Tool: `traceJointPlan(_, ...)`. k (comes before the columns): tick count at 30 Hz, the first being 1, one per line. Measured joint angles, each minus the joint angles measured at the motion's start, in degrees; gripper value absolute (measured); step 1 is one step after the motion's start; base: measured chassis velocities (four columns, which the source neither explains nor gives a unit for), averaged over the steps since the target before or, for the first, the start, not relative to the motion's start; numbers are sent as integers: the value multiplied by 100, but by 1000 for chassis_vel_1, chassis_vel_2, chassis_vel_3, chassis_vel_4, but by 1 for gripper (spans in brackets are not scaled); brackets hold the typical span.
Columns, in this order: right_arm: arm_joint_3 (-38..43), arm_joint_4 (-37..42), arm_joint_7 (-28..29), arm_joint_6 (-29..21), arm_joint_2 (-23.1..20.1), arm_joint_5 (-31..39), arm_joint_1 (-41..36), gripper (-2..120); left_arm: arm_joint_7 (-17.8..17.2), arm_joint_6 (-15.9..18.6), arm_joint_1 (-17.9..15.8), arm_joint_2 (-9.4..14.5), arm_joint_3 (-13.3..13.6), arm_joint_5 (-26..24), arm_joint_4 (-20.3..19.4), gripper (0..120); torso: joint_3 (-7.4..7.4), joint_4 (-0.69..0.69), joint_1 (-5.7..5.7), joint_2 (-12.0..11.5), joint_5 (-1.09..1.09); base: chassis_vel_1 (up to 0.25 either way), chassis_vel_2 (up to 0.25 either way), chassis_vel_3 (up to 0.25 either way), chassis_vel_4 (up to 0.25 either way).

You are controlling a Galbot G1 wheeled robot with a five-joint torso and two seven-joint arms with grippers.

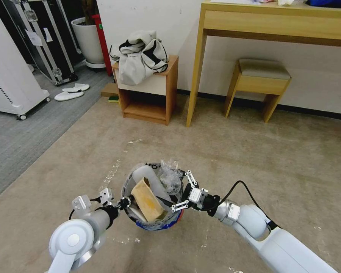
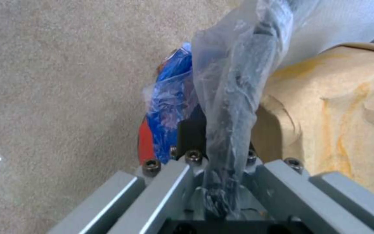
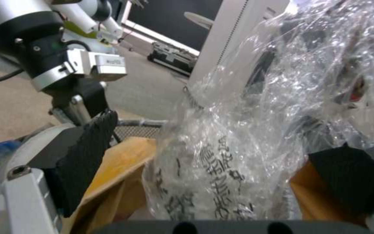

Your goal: Pick up the trash bin and place the garbage on the floor into it.

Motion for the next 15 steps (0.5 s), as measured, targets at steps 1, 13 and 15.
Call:
traceJointPlan(1,4,4,-22,4,-10,1,2,100,0,-2,-6,-2,-1,2,9,0,0,0,0,0,0,0,0,0,0)
traceJointPlan(13,42,107,-261,47,-98,-7,14,100,20,-14,-39,-49,-17,48,73,0,0,0,0,0,0,0,0,0,0)
traceJointPlan(15,41,118,-267,47,-99,-9,14,100,29,-15,-32,-53,-21,59,75,0,0,0,0,0,0,0,0,0,0)
